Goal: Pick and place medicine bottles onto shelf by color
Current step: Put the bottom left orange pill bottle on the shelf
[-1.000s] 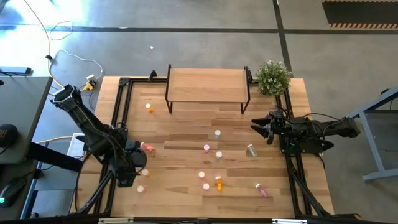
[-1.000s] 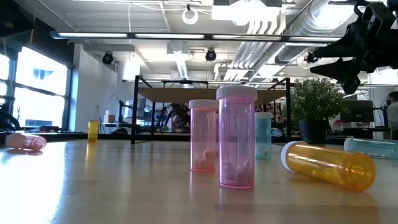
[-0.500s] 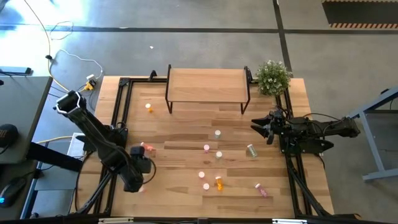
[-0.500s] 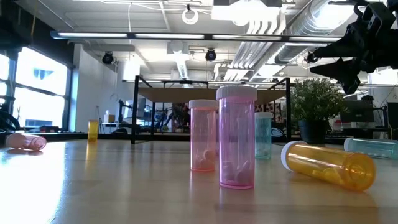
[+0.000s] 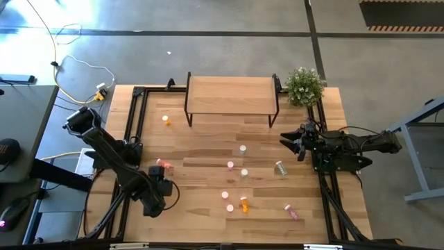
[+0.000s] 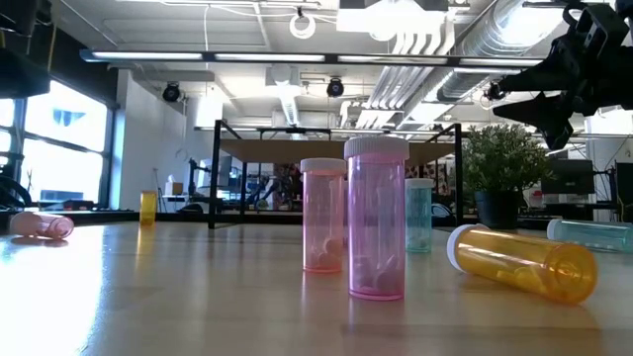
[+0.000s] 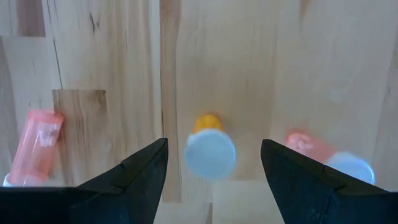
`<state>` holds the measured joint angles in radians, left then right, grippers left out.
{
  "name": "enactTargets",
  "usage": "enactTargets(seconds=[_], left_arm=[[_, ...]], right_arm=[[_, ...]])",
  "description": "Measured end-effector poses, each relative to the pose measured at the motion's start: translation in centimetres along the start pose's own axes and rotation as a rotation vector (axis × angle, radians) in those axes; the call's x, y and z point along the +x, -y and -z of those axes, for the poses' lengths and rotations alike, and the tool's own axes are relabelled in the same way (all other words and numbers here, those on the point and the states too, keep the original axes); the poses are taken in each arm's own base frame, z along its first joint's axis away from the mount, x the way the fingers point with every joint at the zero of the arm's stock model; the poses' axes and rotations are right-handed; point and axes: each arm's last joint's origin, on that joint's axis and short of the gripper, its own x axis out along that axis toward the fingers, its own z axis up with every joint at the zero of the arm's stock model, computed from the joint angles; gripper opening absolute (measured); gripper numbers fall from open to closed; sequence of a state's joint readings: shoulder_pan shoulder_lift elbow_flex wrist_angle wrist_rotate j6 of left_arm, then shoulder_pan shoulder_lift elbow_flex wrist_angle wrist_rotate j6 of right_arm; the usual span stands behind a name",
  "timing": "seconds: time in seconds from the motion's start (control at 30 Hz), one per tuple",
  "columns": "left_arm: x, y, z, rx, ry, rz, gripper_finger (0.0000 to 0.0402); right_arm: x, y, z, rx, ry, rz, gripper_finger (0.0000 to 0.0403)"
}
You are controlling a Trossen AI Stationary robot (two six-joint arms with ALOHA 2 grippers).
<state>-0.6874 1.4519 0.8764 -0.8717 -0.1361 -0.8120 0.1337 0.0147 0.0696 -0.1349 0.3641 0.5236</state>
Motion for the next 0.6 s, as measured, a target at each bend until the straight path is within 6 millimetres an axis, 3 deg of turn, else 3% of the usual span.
enactTargets(seconds=[0.33,0.6], left_arm=[[1.6,-0.1,-0.5,-0.008,-0.075,-0.015,0.0243],[1.5,-0.1,-0.6,0.000,-0.072,-0.012,0.0196]], right_arm=[[0.0,0.0,0.0,0.000,0.000,0.000,0.0191],[0.0,0.0,0.0,0.000,0.000,0.000,0.0191]])
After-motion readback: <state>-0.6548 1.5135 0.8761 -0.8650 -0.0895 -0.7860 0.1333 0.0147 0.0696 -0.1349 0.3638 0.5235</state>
